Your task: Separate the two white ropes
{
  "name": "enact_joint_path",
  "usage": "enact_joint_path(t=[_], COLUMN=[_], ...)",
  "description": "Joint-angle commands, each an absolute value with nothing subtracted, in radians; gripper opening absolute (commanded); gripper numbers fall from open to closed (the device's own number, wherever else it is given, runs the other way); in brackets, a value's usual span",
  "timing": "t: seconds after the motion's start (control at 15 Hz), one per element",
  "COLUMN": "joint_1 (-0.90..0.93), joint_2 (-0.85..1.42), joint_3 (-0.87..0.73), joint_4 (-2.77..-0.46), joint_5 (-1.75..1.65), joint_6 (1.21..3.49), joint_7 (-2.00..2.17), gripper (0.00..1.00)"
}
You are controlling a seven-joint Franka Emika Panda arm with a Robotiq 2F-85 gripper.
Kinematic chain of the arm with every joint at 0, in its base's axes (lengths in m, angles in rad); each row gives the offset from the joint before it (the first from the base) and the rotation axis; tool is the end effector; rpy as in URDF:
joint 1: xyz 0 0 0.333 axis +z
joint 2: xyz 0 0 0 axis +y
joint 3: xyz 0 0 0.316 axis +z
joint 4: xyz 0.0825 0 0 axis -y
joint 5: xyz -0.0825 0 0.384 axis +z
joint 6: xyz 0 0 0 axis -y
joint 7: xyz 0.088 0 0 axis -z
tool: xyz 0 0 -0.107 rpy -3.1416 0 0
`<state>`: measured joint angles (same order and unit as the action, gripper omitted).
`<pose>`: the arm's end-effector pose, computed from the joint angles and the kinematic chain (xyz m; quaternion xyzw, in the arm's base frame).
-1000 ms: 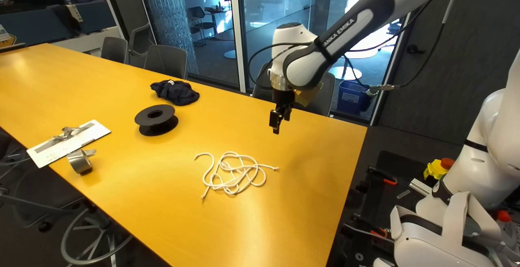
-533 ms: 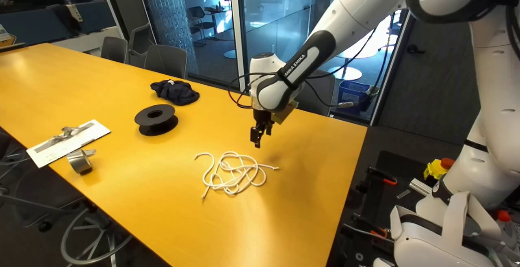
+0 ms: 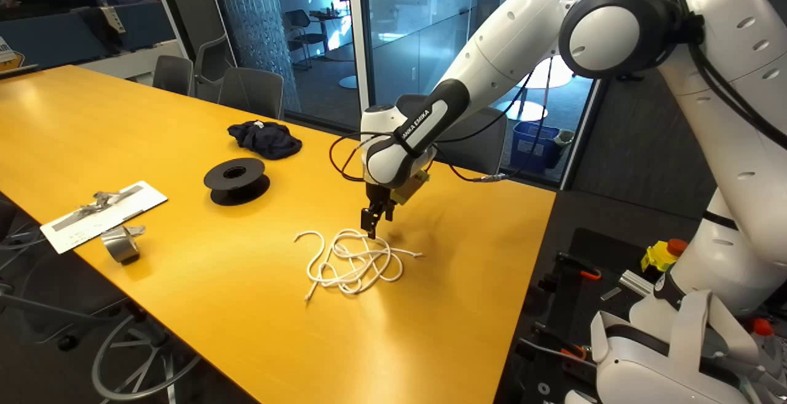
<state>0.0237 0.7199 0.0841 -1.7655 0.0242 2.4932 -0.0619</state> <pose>0.6558 0.0668 0.1574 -0.9973 -0.0646 -0.0041 0.0351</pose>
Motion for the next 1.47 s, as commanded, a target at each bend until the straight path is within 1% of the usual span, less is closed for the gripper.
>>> enact_joint_path(t=[0.0,0.8,1.4], joint_1=[0.014,0.038,0.041], joint_2=[0.782,0.851,0.87], joint_3=[0.1,0.071,0.059], joint_4=[-1.676,-1.578,-1.547], joint_5=[0.042,0.015,0.008], joint_6=[2.458,2.374,2.348], joint_7=[-0.088,-0.059,-0.053], gripper=[1.0,1.0,1.0])
